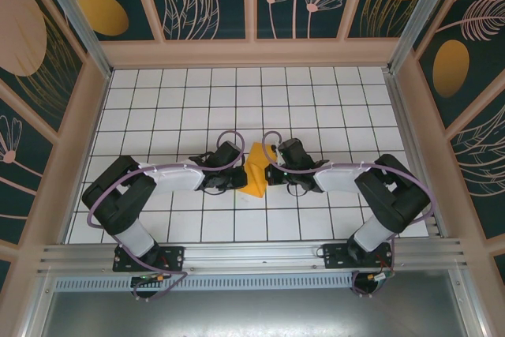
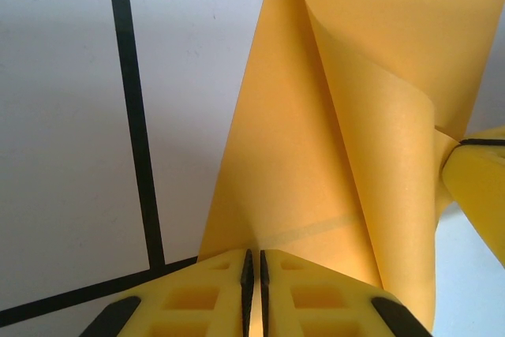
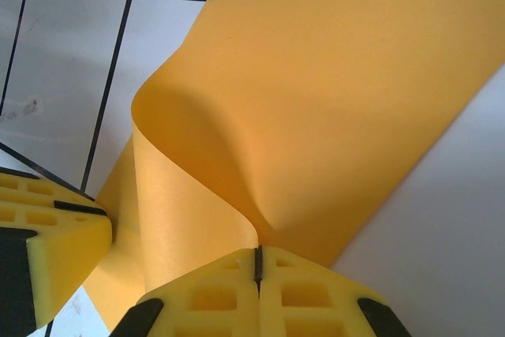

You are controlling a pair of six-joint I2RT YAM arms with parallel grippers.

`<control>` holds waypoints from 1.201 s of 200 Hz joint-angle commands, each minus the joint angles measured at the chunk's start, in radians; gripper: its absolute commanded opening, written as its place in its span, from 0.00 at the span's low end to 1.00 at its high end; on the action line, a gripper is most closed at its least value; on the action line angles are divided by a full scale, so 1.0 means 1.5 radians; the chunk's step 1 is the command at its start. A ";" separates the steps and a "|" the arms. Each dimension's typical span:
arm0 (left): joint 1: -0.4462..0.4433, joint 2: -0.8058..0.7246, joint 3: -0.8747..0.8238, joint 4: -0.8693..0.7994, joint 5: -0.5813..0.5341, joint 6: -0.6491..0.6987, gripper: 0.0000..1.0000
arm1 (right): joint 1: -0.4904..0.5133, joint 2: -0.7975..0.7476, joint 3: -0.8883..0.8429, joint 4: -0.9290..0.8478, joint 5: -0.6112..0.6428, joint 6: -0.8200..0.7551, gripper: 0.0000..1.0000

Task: Fold a paper plane with a square sheet of paper (pick it up from the middle)
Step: Fold the triangle a second time at the center of the table.

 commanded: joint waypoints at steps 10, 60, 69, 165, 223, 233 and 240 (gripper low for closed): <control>0.001 -0.001 -0.003 -0.034 -0.012 0.013 0.15 | -0.002 0.008 0.016 -0.019 0.016 -0.008 0.00; 0.001 -0.004 -0.006 -0.035 -0.013 0.012 0.15 | -0.002 0.015 0.015 -0.017 0.020 -0.007 0.00; 0.001 -0.004 -0.006 -0.033 -0.013 0.012 0.15 | -0.002 0.018 0.017 -0.018 0.021 -0.008 0.00; 0.001 -0.004 -0.004 -0.037 -0.011 0.015 0.15 | -0.003 0.004 0.031 -0.028 0.013 -0.021 0.01; 0.001 -0.003 -0.003 -0.036 -0.011 0.015 0.15 | -0.003 0.015 0.030 -0.024 0.008 -0.023 0.01; 0.001 -0.003 -0.004 -0.036 -0.011 0.015 0.15 | -0.003 0.021 0.035 -0.036 0.023 -0.023 0.01; 0.001 -0.003 -0.004 -0.037 -0.011 0.015 0.15 | -0.004 0.025 0.038 -0.040 0.027 -0.024 0.01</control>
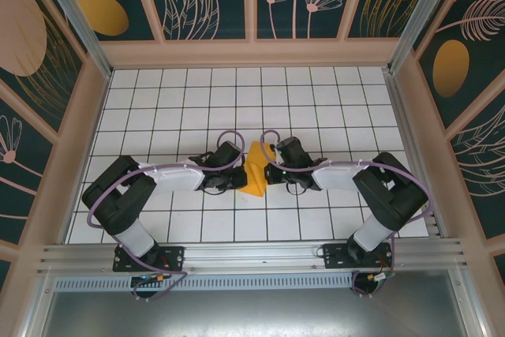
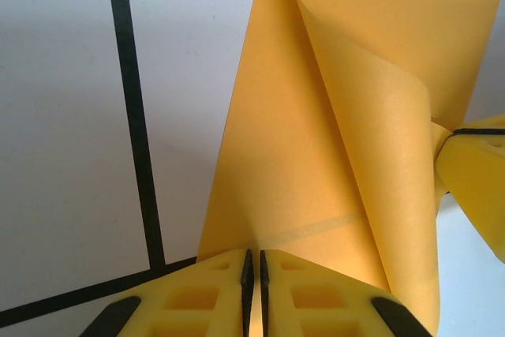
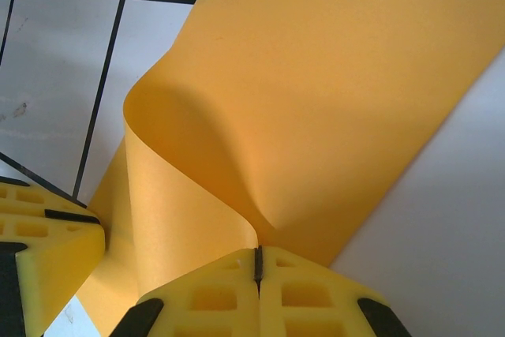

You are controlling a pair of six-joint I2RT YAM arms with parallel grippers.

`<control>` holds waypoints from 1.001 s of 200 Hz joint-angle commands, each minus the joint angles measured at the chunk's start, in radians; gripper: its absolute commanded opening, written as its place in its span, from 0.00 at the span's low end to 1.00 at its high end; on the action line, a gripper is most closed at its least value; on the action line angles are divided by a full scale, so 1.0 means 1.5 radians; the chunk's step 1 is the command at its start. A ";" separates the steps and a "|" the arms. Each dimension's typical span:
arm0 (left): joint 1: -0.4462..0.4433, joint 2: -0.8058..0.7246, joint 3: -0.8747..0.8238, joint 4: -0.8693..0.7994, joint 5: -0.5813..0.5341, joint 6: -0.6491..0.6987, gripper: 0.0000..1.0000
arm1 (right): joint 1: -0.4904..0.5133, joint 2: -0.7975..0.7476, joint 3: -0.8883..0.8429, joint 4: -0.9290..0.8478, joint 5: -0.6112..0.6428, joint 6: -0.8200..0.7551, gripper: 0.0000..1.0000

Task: Fold a paper plane with a square sheet of paper (pick it up from the middle)
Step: Fold the triangle a second time at the center of the table.

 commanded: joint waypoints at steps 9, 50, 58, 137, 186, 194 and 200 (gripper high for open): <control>0.001 -0.003 -0.004 -0.036 -0.011 0.012 0.15 | -0.004 0.017 0.020 -0.026 0.023 -0.014 0.01; 0.001 -0.003 -0.007 -0.036 -0.011 0.013 0.15 | -0.004 0.025 0.014 -0.019 0.020 -0.014 0.01; 0.001 -0.002 -0.008 -0.035 -0.011 0.013 0.15 | -0.004 0.027 0.014 -0.021 0.021 -0.015 0.01; 0.002 -0.102 0.011 -0.033 -0.026 -0.012 0.18 | -0.004 0.029 0.006 -0.026 0.021 -0.014 0.01; 0.052 -0.131 -0.075 0.210 0.119 -0.115 0.00 | -0.004 0.032 0.003 -0.022 0.022 -0.014 0.01; 0.062 -0.119 -0.088 0.257 0.147 -0.140 0.00 | -0.004 0.034 0.003 -0.021 0.021 -0.014 0.01; 0.065 -0.110 -0.096 0.290 0.163 -0.154 0.00 | -0.004 0.035 0.003 -0.021 0.021 -0.014 0.01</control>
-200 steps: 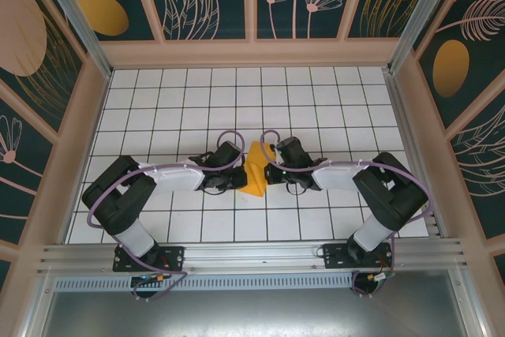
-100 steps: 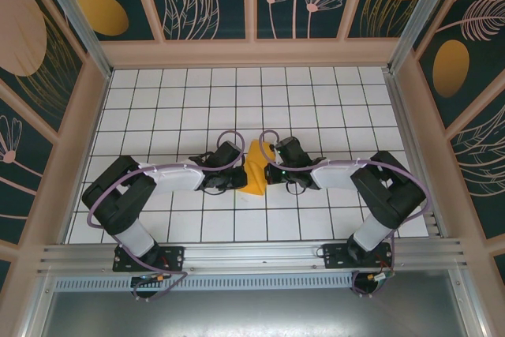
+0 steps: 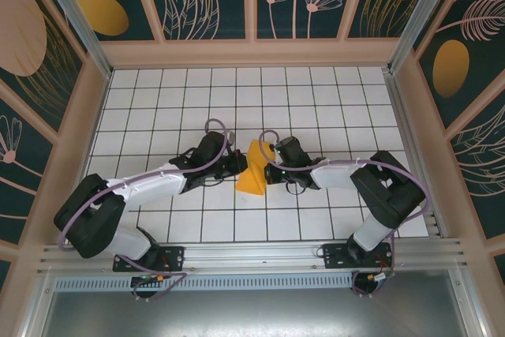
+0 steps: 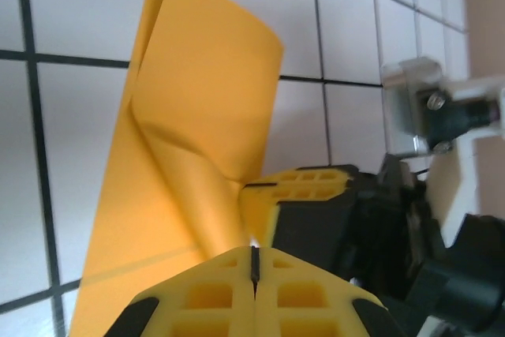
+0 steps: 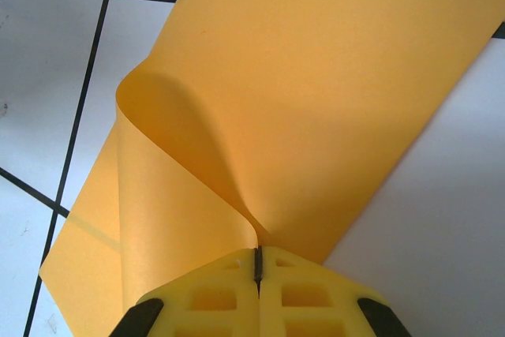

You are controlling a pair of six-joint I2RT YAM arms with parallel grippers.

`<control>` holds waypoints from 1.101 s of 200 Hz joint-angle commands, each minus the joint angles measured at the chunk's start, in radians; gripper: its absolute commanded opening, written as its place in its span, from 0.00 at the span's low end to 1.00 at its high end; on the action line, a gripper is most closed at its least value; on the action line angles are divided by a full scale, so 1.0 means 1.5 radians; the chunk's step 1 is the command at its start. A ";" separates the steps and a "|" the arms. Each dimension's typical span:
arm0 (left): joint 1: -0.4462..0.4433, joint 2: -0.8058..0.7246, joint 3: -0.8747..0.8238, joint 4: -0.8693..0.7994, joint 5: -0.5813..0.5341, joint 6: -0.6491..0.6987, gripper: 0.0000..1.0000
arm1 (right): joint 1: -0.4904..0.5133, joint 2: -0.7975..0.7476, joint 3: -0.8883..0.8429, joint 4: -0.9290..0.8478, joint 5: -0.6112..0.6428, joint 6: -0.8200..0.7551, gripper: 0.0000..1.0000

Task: Fold a paper plane with a square sheet of paper (pick it up from the middle)
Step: Fold the triangle a second time at the center of the table.

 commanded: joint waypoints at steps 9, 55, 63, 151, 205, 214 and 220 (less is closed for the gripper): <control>0.023 0.046 -0.054 0.197 0.118 -0.097 0.00 | -0.004 0.020 -0.006 -0.016 0.012 -0.007 0.01; 0.023 0.098 -0.036 0.255 0.147 -0.110 0.00 | -0.004 0.020 -0.007 -0.014 0.014 -0.006 0.01; 0.024 0.105 -0.033 0.257 0.149 -0.109 0.00 | -0.004 0.021 -0.007 -0.016 0.015 -0.006 0.01; 0.023 0.174 -0.014 0.262 0.164 -0.104 0.00 | -0.004 0.024 -0.006 -0.016 0.014 -0.006 0.01; 0.023 0.207 -0.006 0.268 0.168 -0.101 0.00 | -0.004 0.027 -0.005 -0.017 0.013 -0.006 0.01; 0.023 0.211 -0.006 0.260 0.163 -0.100 0.00 | -0.004 0.027 -0.005 -0.016 0.012 -0.006 0.01; 0.023 0.215 -0.006 0.254 0.160 -0.099 0.00 | -0.004 0.028 -0.005 -0.016 0.013 -0.006 0.01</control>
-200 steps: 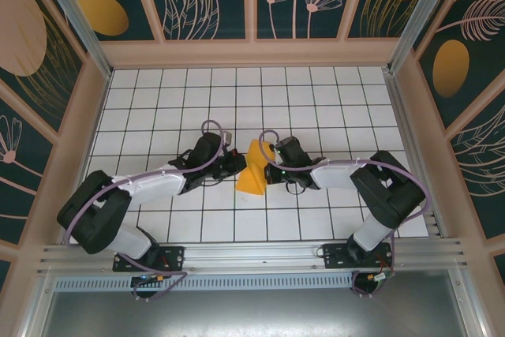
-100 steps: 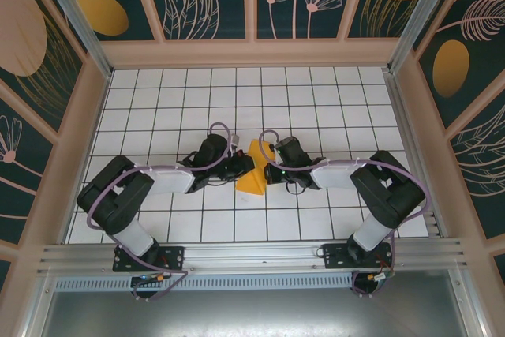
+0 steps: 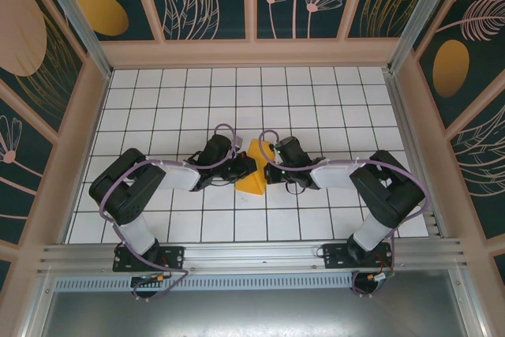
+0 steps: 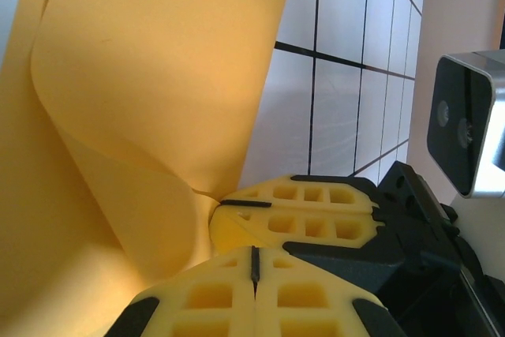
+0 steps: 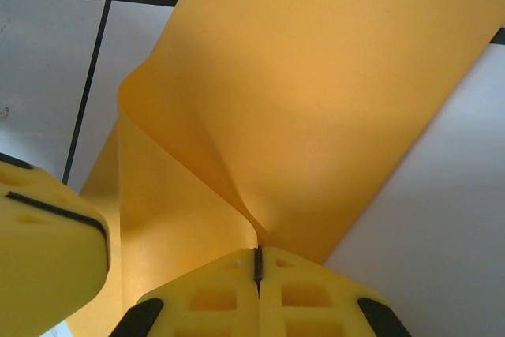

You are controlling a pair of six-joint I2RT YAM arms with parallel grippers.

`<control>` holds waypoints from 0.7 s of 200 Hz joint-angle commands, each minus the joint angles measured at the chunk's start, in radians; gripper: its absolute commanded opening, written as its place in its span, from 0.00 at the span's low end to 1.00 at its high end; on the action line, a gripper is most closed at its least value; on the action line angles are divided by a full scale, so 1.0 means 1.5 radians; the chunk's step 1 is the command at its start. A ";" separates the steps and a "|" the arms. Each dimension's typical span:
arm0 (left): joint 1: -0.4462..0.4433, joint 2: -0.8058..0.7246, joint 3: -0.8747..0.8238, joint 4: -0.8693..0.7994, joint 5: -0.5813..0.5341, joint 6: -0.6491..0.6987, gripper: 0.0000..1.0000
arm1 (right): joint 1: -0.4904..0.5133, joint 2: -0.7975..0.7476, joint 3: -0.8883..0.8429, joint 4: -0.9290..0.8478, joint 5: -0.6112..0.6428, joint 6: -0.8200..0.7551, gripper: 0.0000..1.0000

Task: Fold a paper plane with a square sheet of paper (pick it up from the middle)
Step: Fold the triangle a second time at the center of the table.

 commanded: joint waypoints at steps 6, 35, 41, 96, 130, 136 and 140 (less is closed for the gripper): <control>0.000 0.022 0.013 -0.006 -0.005 0.006 0.00 | -0.004 0.024 -0.004 -0.022 0.012 -0.007 0.01; 0.000 0.039 0.013 -0.038 -0.027 0.012 0.00 | -0.004 0.024 -0.004 -0.022 0.013 -0.007 0.01; 0.000 0.042 0.011 -0.042 -0.028 0.013 0.00 | -0.004 0.025 -0.004 -0.023 0.013 -0.007 0.01; 0.000 0.067 0.000 -0.067 -0.047 0.018 0.00 | -0.004 0.012 0.014 -0.033 0.011 0.003 0.06; 0.000 0.061 -0.009 -0.068 -0.052 0.021 0.00 | -0.005 -0.049 0.037 -0.064 0.030 0.017 0.17; 0.000 0.060 -0.008 -0.070 -0.053 0.023 0.00 | -0.006 -0.062 0.039 -0.071 0.035 0.020 0.19; 0.000 0.060 -0.008 -0.071 -0.054 0.023 0.00 | -0.006 -0.073 0.039 -0.077 0.040 0.021 0.22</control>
